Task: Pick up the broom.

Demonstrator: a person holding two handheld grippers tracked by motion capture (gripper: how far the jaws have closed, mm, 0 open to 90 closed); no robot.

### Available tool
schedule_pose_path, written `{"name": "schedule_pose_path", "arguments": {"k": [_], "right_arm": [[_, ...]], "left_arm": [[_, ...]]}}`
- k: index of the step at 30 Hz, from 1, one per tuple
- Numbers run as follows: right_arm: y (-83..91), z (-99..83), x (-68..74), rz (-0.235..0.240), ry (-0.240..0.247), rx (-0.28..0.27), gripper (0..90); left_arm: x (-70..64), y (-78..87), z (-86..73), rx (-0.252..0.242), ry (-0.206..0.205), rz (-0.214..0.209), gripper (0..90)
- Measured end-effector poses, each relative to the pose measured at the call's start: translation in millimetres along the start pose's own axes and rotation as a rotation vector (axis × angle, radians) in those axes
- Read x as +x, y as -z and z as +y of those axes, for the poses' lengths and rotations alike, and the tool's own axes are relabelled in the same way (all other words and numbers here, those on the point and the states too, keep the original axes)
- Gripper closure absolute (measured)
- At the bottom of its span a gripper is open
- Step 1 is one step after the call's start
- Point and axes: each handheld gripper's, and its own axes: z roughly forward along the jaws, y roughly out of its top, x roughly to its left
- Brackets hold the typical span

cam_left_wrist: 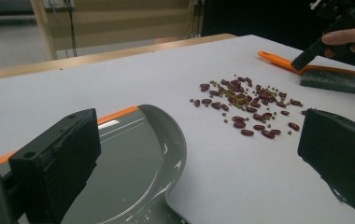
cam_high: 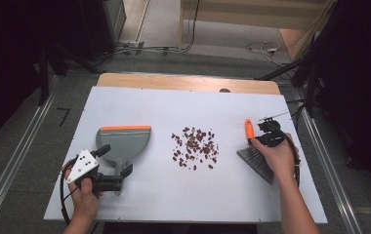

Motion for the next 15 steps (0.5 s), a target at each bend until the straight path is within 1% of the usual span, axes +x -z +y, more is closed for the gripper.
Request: {"name": "schedule_pose_path", "arguments": {"k": [1, 2, 4, 8, 9, 10, 13, 15], "right_arm": [[0.0, 0.0, 0.0, 0.000, 0.000, 0.000, 62.1], [-2.5, -0.5, 0.2, -0.004, 0.003, 0.011, 62.8], [-3.3, -1.5, 1.9, -0.019, -0.002, 0.008, 63.9], [-5.2, -2.2, 13.5, -0.098, 0.029, 0.013, 64.7], [-5.2, -2.9, 13.1, -0.091, 0.020, 0.007, 67.4], [-5.2, -2.9, 13.1, -0.091, 0.020, 0.007, 67.4], [-4.8, -6.2, 8.6, -0.056, -0.005, -0.015, 67.9], [-4.6, -8.1, 7.5, -0.053, -0.004, -0.030, 67.9]], "left_arm": [[0.0, -0.1, 0.0, 0.000, 0.000, 0.000, 0.0], [0.0, -0.1, 0.0, 0.000, 0.000, 0.000, 0.0], [-0.1, 0.0, 0.0, -0.001, 0.000, 0.000, 0.0], [-1.9, -1.3, -0.1, 0.002, -0.002, -0.003, 0.0], [-2.6, -1.7, 0.1, 0.005, -0.005, -0.005, 0.0], [-3.5, -2.4, 0.2, 0.005, -0.006, -0.007, 0.0], [-6.0, -3.2, 1.1, 0.006, -0.014, -0.011, 0.0], [-6.7, -2.7, 1.6, 0.002, -0.014, -0.013, 0.0]]}}
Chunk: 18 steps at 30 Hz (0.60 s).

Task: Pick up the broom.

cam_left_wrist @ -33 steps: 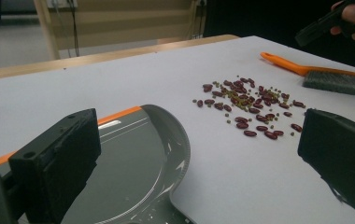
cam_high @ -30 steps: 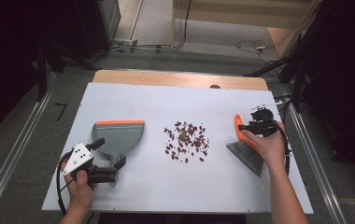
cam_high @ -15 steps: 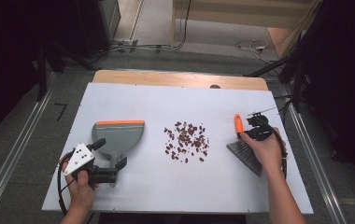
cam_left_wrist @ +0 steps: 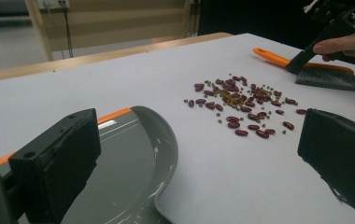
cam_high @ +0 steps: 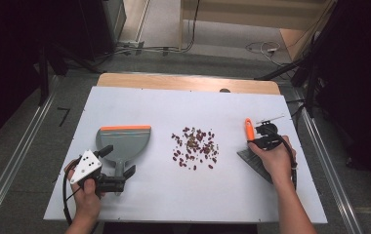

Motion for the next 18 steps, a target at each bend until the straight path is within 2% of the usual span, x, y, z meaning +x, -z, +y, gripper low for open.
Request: {"name": "schedule_pose_path", "arguments": {"k": [7, 8, 9, 10, 11, 12, 13, 14, 17, 18], "right_arm": [[5.0, -10.7, -6.7, 0.057, 0.000, -0.085, 67.9], [9.4, -15.0, -10.0, 0.081, -0.021, -0.133, 68.0], [11.8, -17.1, -12.3, 0.096, -0.032, -0.159, 68.0], [11.8, -17.1, -12.3, 0.096, -0.032, -0.159, 68.0], [17.7, -22.6, -18.4, 0.144, -0.063, -0.223, 68.1], [17.7, -22.6, -18.4, 0.144, -0.063, -0.223, 68.1], [20.6, -25.2, -21.2, 0.162, -0.077, -0.248, 68.1], [26.3, -31.4, -25.3, 0.191, -0.089, -0.309, 68.3], [33.7, -40.1, -28.8, 0.225, -0.105, -0.398, 68.5], [36.3, -42.4, -29.3, 0.221, -0.119, -0.429, 68.6]], "left_arm": [[-2.9, -3.3, 2.6, -0.009, 0.002, -0.007, 0.0], [-3.9, -3.8, 3.1, -0.010, -0.001, -0.008, 0.0], [-4.7, -4.1, 3.4, -0.012, -0.003, -0.010, 0.0], [-5.4, -4.2, 3.8, -0.014, -0.002, -0.010, 0.0], [-5.7, -3.8, 4.3, -0.015, -0.004, -0.010, 0.0], [-6.1, -3.6, 4.9, -0.019, -0.004, -0.010, 0.0], [-6.3, -3.1, 5.5, -0.021, -0.004, -0.011, 0.0], [-6.5, -2.8, 6.1, -0.023, -0.006, -0.010, 0.0], [-7.0, -2.7, 8.0, -0.032, -0.006, -0.007, 0.0], [-7.5, -3.1, 9.4, -0.036, -0.007, -0.006, 0.0]]}}
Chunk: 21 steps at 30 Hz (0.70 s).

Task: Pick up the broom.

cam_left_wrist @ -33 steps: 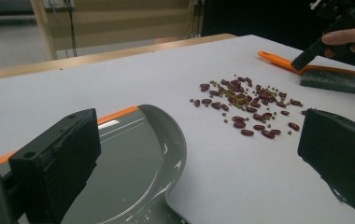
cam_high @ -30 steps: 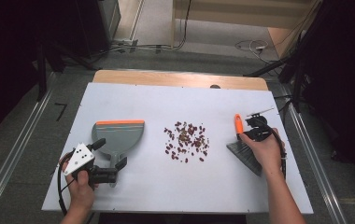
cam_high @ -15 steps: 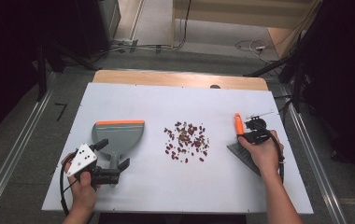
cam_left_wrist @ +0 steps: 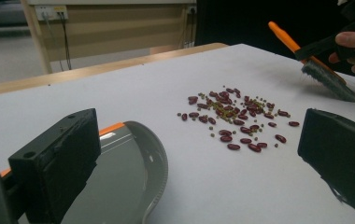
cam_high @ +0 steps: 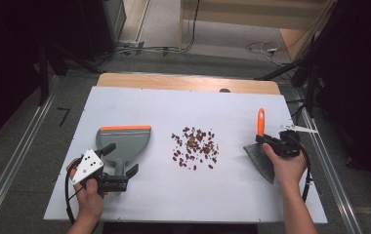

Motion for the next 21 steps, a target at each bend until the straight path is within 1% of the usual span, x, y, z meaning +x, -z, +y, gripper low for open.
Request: {"name": "schedule_pose_path", "arguments": {"k": [1, 2, 3, 4, 5, 6, 7, 10, 12, 13, 14, 15, 16, 17, 18, 19, 21], "right_arm": [[3.3, -0.5, -0.6, 0.012, -0.001, -0.025, 68.7], [3.3, -0.5, -0.6, 0.012, -0.001, -0.025, 68.7], [9.5, -1.4, -1.1, 0.029, -0.010, -0.093, 68.9], [9.5, -1.4, -1.1, 0.029, -0.010, -0.093, 68.9], [15.6, -1.6, -3.2, 0.080, -0.038, -0.152, 68.9], [15.6, -1.6, -3.2, 0.080, -0.038, -0.152, 68.9], [21.0, -1.2, -5.1, 0.130, -0.078, -0.206, 69.0], [29.4, 0.1, -2.4, 0.163, -0.069, -0.286, 69.1], [34.6, 2.1, 2.0, 0.170, -0.061, -0.332, 69.1], [37.1, 3.2, 4.8, 0.169, -0.053, -0.347, 69.1], [37.1, 3.2, 4.8, 0.169, -0.053, -0.347, 69.1], [41.2, 5.7, 11.8, 0.163, -0.031, -0.375, 69.2], [42.3, 7.2, 15.3, 0.166, -0.021, -0.382, 69.2], [42.3, 7.2, 15.3, 0.166, -0.021, -0.382, 69.2], [44.6, 9.3, 23.7, 0.172, -0.003, -0.397, 69.2], [45.4, 10.6, 28.3, 0.170, 0.009, -0.397, 69.2], [46.1, 12.2, 37.3, 0.180, 0.023, -0.405, 69.2]], "left_arm": [[0.0, 0.0, 0.0, 0.000, 0.000, 0.000, 0.0], [-0.4, -0.4, 0.7, -0.002, -0.001, -0.001, 0.0], [-1.5, -1.4, 1.6, -0.005, -0.001, -0.003, 0.0], [-1.5, -1.4, 1.6, -0.005, -0.001, -0.003, 0.0], [-2.6, -2.5, 2.1, -0.005, -0.004, -0.006, 0.0], [-2.6, -2.5, 2.1, -0.005, -0.004, -0.006, 0.0], [-4.1, -3.4, 3.0, -0.003, -0.014, -0.006, 0.0], [-6.4, -4.4, 5.1, -0.009, -0.019, -0.011, 0.0], [-8.4, -5.2, 6.7, -0.013, -0.024, -0.013, 0.0], [-9.5, -5.6, 7.6, -0.015, -0.025, -0.016, 0.0], [-9.5, -5.6, 7.6, -0.015, -0.025, -0.016, 0.0], [-10.5, -6.0, 8.5, -0.016, -0.029, -0.019, 0.0], [-12.9, -7.3, 10.3, -0.020, -0.030, -0.024, 0.0], [-12.9, -7.3, 10.3, -0.020, -0.030, -0.024, 0.0], [-14.2, -8.0, 11.1, -0.022, -0.031, -0.029, 0.0], [-15.3, -8.6, 11.9, -0.020, -0.034, -0.034, 0.0], [-17.5, -10.7, 13.6, -0.018, -0.029, -0.043, 0.0]]}}
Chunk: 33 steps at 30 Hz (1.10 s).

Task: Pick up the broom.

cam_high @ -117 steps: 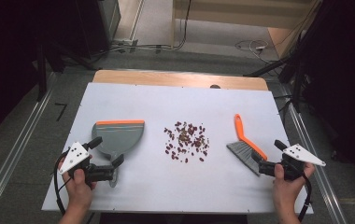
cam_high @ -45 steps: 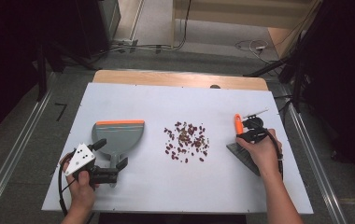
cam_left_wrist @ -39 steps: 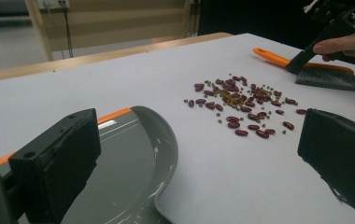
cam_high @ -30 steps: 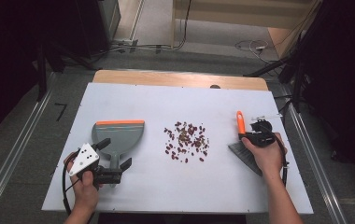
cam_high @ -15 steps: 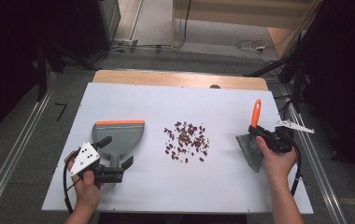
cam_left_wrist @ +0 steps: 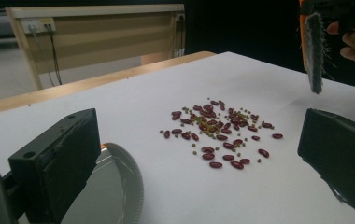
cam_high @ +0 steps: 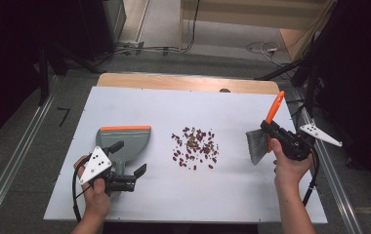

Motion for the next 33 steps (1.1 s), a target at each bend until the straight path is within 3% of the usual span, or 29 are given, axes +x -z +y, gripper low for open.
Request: {"name": "schedule_pose_path", "arguments": {"k": [9, 12, 17, 19, 21, 25, 31, 33], "right_arm": [[-10.9, 1.1, 36.3, 0.063, 0.034, 0.012, 69.2], [-16.4, -0.4, 53.8, 0.088, 0.051, 0.014, 69.2], [-21.5, -3.8, 75.3, 0.119, 0.068, 0.012, 69.2], [-22.5, -4.4, 79.5, 0.129, 0.072, 0.011, 69.2], [-25.1, -6.4, 91.8, 0.154, 0.082, 0.012, 69.2], [-28.1, -11.0, 108.1, 0.180, 0.095, 0.007, 69.2], [-31.2, -16.9, 129.6, 0.216, 0.122, 0.013, 69.2], [-31.5, -18.1, 136.1, 0.227, 0.117, 0.014, 69.2]], "left_arm": [[-7.4, -9.4, 8.2, -0.007, 0.012, -0.029, 0.0], [-12.8, -14.7, 12.0, -0.006, 0.015, -0.089, 0.0], [-18.8, -20.9, 15.3, 0.001, 0.024, -0.131, 0.0], [-21.3, -24.2, 15.9, 0.008, 0.035, -0.185, 0.0], [-25.6, -25.7, 16.5, 0.007, 0.020, -0.213, 0.0], [-35.0, -29.4, 20.4, 0.005, 0.017, -0.230, 0.0], [-49.4, -39.1, 21.1, 0.045, 0.033, -0.276, 0.0], [-53.9, -42.4, 21.2, 0.053, 0.053, -0.293, 0.0]]}}
